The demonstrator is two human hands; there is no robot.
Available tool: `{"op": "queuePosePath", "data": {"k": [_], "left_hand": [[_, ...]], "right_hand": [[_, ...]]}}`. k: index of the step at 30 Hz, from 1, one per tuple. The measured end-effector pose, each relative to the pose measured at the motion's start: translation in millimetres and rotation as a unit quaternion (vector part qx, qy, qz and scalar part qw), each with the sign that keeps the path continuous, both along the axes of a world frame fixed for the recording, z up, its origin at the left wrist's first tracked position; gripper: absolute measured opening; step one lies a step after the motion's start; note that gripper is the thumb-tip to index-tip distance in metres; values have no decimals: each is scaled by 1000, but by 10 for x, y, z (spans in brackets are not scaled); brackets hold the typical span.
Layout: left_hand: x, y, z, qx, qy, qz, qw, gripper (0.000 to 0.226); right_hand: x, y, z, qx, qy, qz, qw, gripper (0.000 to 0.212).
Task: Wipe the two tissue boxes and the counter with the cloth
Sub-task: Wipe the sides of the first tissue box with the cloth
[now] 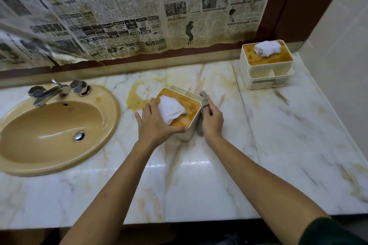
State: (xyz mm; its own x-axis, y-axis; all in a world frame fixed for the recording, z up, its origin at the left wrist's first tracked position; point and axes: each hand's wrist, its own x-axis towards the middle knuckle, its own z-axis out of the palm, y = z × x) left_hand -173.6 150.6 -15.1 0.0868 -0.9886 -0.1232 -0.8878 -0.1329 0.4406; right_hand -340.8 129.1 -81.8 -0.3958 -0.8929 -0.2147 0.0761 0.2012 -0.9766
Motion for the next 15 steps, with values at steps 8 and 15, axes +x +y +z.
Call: {"op": "queuePosePath", "data": {"k": [8, 15], "left_hand": [[-2, -18, -1, 2, -3, 2, 1000, 149], [14, -13, -22, 1, -9, -1, 1000, 147]], "right_hand": [[280, 706, -115, 3, -78, 24, 997, 39], [3, 95, 75, -17, 21, 32, 999, 39]]}}
